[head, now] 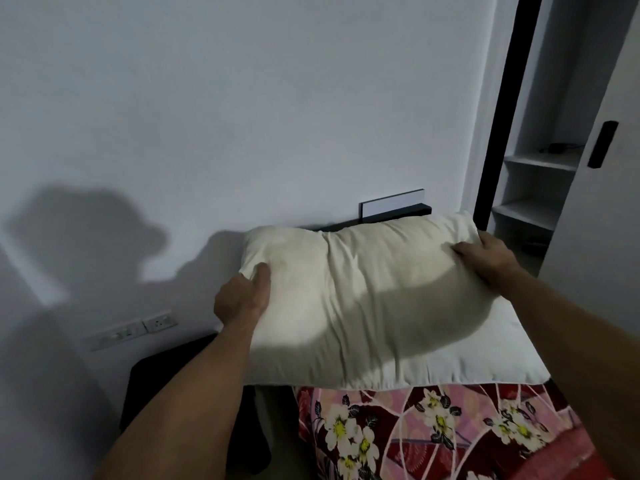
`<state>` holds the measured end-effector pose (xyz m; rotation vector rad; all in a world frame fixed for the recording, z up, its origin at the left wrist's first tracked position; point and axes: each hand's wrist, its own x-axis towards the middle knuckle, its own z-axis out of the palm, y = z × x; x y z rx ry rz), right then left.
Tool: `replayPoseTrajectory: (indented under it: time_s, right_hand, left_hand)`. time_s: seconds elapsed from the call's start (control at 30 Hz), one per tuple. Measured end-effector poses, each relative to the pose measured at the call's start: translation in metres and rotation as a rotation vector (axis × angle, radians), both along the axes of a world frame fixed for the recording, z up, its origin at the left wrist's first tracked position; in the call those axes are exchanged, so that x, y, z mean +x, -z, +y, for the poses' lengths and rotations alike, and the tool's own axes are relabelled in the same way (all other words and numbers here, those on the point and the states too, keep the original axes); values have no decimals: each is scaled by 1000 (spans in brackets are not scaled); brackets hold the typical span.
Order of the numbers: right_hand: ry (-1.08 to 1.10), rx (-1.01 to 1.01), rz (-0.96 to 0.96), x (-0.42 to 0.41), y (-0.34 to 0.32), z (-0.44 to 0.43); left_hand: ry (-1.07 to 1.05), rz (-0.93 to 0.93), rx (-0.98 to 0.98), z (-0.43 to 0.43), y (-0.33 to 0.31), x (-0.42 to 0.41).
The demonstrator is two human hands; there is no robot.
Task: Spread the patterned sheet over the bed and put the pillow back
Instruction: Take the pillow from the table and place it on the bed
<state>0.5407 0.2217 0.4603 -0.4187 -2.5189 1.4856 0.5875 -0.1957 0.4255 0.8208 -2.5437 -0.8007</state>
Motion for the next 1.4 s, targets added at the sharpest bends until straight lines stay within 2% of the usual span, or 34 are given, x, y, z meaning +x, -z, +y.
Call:
replayPoseTrajectory:
  time_s: [0.43, 0.6, 0.83, 0.93, 1.1, 1.2, 1.4]
  right_hand:
    - [123, -87, -23, -165, 49, -35]
    - [198, -112, -29, -224, 57, -41]
    - [321, -122, -74, -299, 81, -29]
    - [337, -71, -143, -334, 99, -21]
    - [363, -56, -212, -397, 142, -13]
    - [351, -66, -186, -441, 165, -11]
    - [334, 83, -184, -504, 226, -5]
  left_hand:
    - [82, -25, 56, -28, 55, -189]
    - [121, -41, 153, -34, 76, -264]
    - [101, 63, 271, 5, 113, -335]
    - [56, 44, 305, 19, 132, -358]
    - [72, 72, 360, 25, 184, -397]
    - [88, 79, 369, 32, 222, -419]
    - [64, 48, 469, 40, 301, -453]
